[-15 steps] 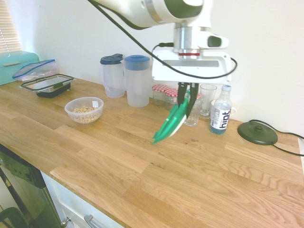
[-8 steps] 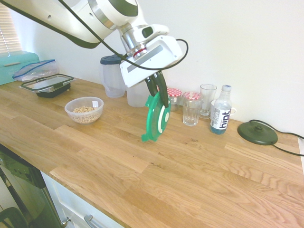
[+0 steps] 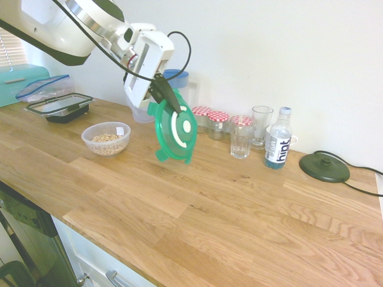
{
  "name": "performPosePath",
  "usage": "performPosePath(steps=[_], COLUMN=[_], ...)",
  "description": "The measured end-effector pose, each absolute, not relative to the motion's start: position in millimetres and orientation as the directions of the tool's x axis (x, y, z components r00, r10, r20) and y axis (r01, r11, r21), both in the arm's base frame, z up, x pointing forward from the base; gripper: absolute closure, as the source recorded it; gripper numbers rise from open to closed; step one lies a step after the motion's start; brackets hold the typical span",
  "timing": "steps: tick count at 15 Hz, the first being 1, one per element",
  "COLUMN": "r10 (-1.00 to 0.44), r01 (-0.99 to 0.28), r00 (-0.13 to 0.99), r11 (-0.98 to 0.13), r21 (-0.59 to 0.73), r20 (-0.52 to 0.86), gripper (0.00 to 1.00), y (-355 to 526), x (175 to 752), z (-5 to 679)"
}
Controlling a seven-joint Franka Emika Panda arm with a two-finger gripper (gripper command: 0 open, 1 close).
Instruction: Cover the lid of food container
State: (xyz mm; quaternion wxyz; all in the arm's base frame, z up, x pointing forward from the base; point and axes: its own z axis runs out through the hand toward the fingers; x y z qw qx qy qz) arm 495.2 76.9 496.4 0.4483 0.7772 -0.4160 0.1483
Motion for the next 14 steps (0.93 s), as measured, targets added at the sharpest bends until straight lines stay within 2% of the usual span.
performPosePath(steps=[7,14], r10=[-0.353,-0.227], r01=[-0.790,-0.780], r00=[0.613,0.626], r11=[-0.249,-0.212], r21=[0.560,0.589], r20=[0.707,0.746], gripper=[1.00,1.00], y=[226,323], x=[505,518], z=[488,447])
